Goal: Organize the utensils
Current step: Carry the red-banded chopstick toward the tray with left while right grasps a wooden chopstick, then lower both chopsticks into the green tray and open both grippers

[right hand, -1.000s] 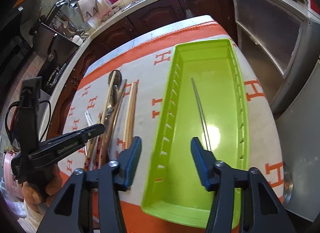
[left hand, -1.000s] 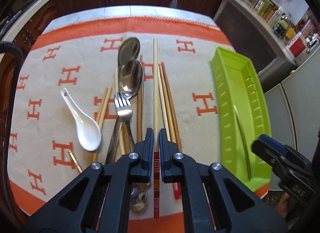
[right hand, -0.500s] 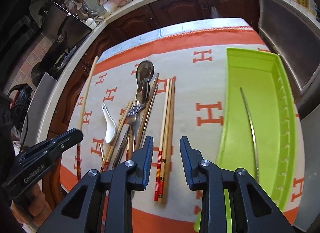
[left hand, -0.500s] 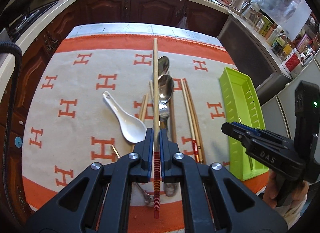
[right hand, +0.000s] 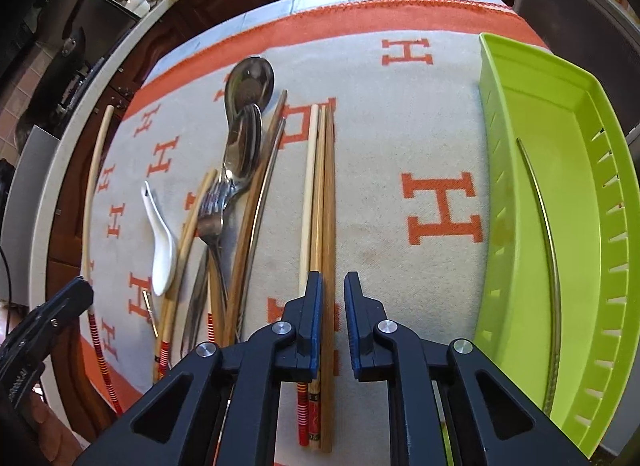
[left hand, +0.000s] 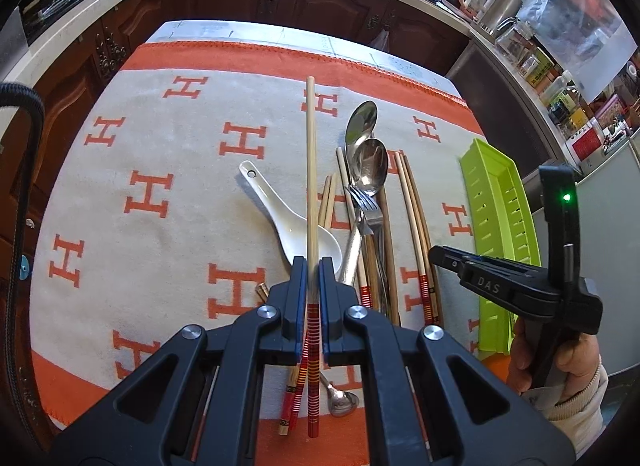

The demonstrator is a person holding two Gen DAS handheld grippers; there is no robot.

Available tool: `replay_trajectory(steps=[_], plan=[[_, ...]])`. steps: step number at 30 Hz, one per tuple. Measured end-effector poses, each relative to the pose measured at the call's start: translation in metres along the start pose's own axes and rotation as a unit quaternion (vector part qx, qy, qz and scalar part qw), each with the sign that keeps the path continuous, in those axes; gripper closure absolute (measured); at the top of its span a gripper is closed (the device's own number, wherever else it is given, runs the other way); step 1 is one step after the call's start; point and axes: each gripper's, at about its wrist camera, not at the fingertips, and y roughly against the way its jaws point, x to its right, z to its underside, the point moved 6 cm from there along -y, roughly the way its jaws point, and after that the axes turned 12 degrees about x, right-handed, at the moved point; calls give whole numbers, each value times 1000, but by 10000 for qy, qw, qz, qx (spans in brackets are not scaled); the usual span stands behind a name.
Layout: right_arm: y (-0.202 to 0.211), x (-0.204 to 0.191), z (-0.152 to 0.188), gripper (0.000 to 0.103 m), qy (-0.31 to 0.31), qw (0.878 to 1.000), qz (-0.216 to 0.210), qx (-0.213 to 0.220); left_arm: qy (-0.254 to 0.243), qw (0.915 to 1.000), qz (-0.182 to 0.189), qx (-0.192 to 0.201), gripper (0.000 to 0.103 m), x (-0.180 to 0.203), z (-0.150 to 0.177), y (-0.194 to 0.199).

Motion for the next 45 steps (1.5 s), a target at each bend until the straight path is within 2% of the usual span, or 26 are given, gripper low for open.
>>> replay_trajectory(steps=[14, 17, 22, 29, 36, 45], plan=[[-8, -11, 5, 96, 493, 9977, 410, 207, 102, 9997, 155, -171, 99, 3, 8, -7], [-2, -7, 3, 97, 165, 9993, 224, 240, -10, 9998, 159, -117, 99, 12, 7, -2], [29, 1, -2, 97, -57, 9985, -40, 541, -169, 9997, 193, -28, 99, 33, 3, 6], [84, 25, -5, 97, -278, 9942, -327, 983, -539, 9974, 465, -60, 99, 92, -1, 7], [132, 76, 0, 97, -584, 9883, -250, 1390, -935, 9921, 833, -81, 99, 171, -10, -3], [142, 152, 3, 97, -1153, 9826, -122, 1451, -1207, 9858, 1113, -339, 99, 253, -8, -40]])
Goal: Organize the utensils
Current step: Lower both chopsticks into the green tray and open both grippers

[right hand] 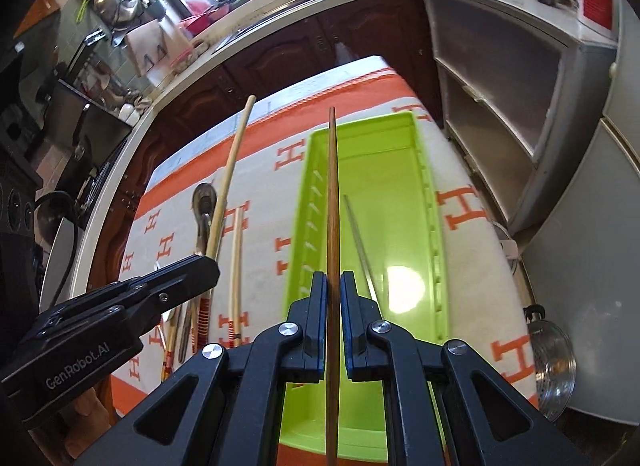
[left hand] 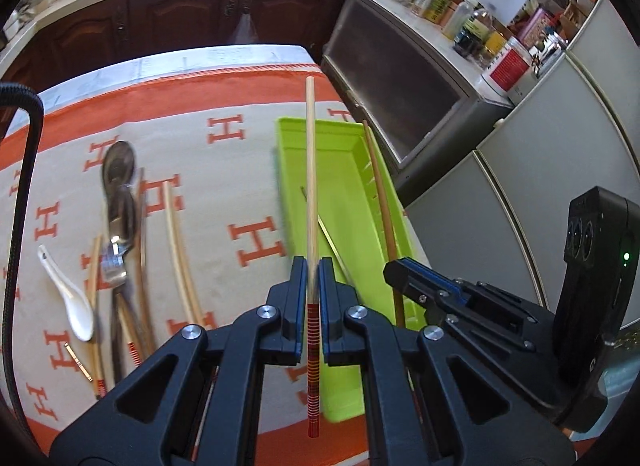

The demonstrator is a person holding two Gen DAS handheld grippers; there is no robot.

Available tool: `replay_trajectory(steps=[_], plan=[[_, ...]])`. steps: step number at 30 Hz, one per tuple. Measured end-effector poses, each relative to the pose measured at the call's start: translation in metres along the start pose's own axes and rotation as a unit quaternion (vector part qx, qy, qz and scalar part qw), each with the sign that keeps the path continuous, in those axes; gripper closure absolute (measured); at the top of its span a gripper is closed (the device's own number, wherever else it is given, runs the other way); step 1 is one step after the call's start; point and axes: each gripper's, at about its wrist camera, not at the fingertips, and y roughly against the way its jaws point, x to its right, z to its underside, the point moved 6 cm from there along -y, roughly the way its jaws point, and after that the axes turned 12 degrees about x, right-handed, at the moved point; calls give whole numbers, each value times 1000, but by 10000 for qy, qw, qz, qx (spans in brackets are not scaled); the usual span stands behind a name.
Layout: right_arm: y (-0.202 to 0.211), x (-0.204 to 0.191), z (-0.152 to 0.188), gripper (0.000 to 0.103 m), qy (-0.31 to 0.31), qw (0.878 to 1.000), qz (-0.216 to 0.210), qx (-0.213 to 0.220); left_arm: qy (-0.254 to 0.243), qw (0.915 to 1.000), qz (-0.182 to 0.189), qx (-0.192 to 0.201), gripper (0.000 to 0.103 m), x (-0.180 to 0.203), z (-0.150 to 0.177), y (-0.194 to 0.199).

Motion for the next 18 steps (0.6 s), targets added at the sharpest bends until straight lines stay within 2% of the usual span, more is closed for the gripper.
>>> replay_trajectory(steps=[6, 12, 18], plan=[[-16, 25, -7, 96, -121, 9999, 19, -36, -66, 9999, -29, -157, 99, 20, 1, -33], [-25, 29, -6, 96, -188, 9997, -71, -145, -56, 9998, -64, -174, 99, 17, 4, -53], [-26, 26, -1, 86, -213, 9997, -79, -122, -211, 9995, -237, -62, 99, 15, 7, -52]])
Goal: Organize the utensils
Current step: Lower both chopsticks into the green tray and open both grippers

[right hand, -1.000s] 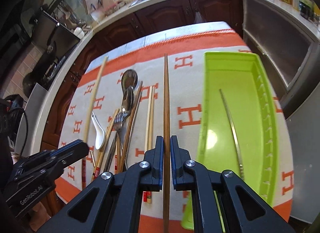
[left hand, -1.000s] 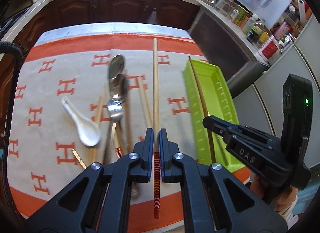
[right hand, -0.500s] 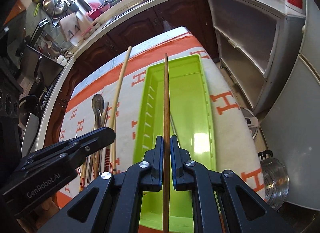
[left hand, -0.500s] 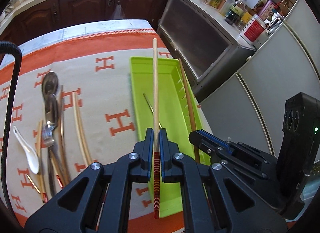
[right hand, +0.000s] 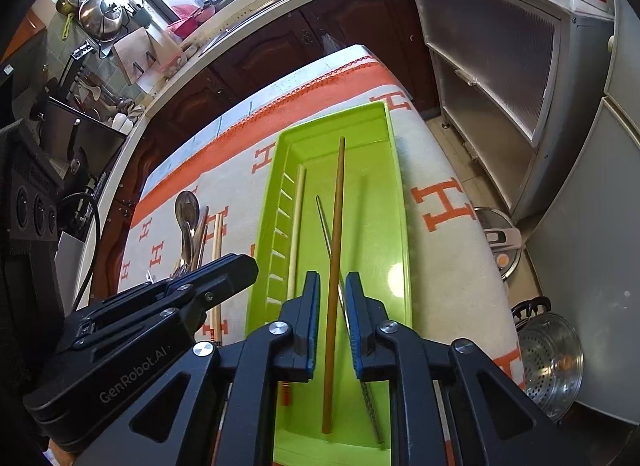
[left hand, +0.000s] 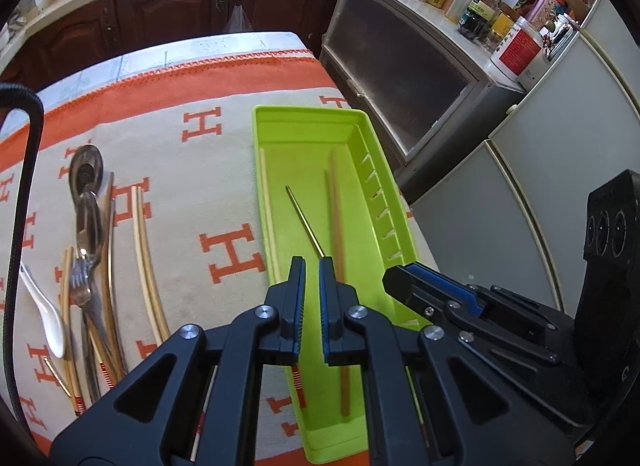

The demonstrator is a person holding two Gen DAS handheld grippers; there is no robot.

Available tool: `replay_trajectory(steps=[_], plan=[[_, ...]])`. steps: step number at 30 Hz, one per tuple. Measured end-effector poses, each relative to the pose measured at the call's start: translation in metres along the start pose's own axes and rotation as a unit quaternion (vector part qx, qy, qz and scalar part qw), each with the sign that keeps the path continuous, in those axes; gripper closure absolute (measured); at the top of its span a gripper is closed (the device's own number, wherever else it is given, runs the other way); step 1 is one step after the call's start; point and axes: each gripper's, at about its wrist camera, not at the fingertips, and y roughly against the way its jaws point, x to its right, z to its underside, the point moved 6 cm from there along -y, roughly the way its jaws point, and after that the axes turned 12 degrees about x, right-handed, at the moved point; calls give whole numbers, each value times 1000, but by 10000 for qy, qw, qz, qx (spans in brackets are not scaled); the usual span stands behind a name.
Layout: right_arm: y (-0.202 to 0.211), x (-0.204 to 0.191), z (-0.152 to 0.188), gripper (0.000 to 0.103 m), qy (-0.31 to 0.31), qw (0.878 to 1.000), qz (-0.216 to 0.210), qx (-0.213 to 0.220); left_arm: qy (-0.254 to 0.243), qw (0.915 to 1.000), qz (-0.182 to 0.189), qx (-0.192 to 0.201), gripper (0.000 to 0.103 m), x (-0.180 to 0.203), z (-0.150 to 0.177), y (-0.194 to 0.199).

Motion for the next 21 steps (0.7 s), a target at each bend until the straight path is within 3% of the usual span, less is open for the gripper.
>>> replay_trajectory(steps=[5, 12, 16, 19, 21], plan=[[7, -8, 6, 84, 38, 10000, -55, 52, -247, 9996, -123, 23, 99, -2, 4, 10], [22, -19, 12, 83, 52, 9995, -130, 288, -47, 9997, 39, -217, 99, -13, 16, 27], [34, -30, 12, 76, 191, 9984, -151, 518, 83, 9999, 23, -141, 97, -24, 20, 42], [45, -42, 13, 68, 342, 9970, -204, 667, 237, 9997, 39, -100, 90, -37, 22, 55], [51, -51, 14, 67, 428, 9962, -268, 709, 345, 9994, 25, -50, 75, -49, 23, 65]])
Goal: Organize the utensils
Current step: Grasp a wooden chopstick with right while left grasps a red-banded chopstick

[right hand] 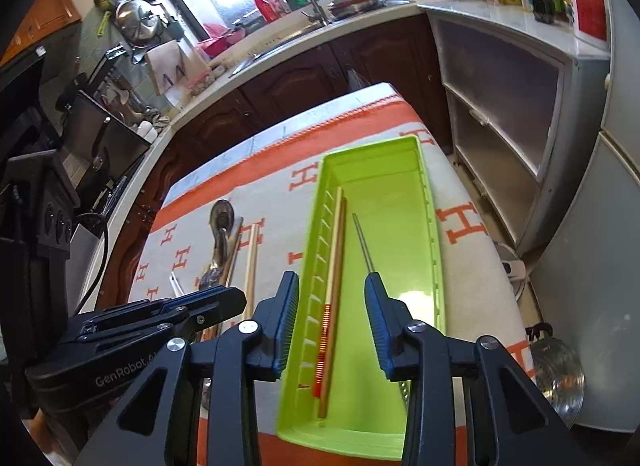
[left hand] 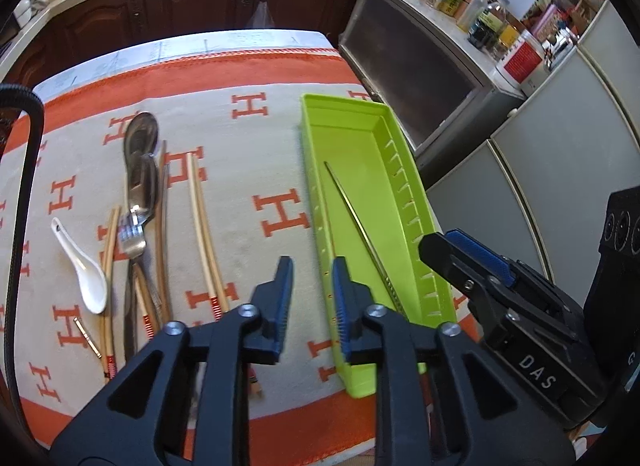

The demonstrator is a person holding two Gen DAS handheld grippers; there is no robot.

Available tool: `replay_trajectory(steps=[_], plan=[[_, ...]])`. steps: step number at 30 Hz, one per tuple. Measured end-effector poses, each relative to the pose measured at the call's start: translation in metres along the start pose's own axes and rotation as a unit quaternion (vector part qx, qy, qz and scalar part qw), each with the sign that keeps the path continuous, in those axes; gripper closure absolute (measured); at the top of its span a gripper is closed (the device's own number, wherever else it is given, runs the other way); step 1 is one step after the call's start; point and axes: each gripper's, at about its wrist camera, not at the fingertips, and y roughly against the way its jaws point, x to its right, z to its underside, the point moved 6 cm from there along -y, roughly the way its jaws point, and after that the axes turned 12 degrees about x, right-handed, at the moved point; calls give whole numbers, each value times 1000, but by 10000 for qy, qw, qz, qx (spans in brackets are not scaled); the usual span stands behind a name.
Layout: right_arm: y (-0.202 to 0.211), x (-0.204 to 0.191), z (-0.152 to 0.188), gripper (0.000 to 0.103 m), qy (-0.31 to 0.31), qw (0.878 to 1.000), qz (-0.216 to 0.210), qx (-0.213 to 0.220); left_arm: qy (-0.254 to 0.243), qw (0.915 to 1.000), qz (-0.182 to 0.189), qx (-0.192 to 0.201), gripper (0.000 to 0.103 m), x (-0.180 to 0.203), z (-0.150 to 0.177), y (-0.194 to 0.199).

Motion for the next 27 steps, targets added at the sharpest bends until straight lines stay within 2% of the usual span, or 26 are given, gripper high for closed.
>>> replay_trajectory(steps=[1, 3, 4, 8, 10, 12, 15, 17, 19, 22, 27], plan=[[2, -6, 1, 67, 69, 10000, -43, 8, 60, 10000, 2, 41, 70, -6, 0, 6], [4, -18, 3, 67, 178, 9998, -104, -5, 198, 9997, -7, 141, 53, -19, -1, 18], [4, -25, 5, 66, 241, 9996, -154, -36, 256, 9995, 5, 206, 51, -25, -1, 24], [-1, -54, 16, 63, 450, 9977, -427, -265, 412, 9978, -170, 500, 50, -58, -2, 52], [-5, -70, 23, 52, 574, 9963, -515, -374, 453, 9962, -351, 655, 50, -75, -1, 64], [-8, -86, 29, 50, 733, 9950, -550, -399, 439, 9938, -659, 782, 50, -94, 2, 75], [-20, -106, 40, 50, 924, 9929, -526, -526, 521, 9915, -826, 857, 50, -118, 8, 83], [-32, -114, 48, 58, 958, 9917, -493, -699, 651, 9913, -774, 840, 50, -132, 14, 83], [-49, -121, 57, 76, 995, 9897, -456, -927, 728, 9915, -748, 774, 50, -143, 19, 80], [-70, -122, 70, 80, 1112, 9868, -281, -1145, 730, 9914, -817, 713, 52, -155, 28, 70], [-97, -122, 85, 86, 1265, 9820, -74, -1400, 814, 9928, -705, 523, 63, -161, 39, 48]])
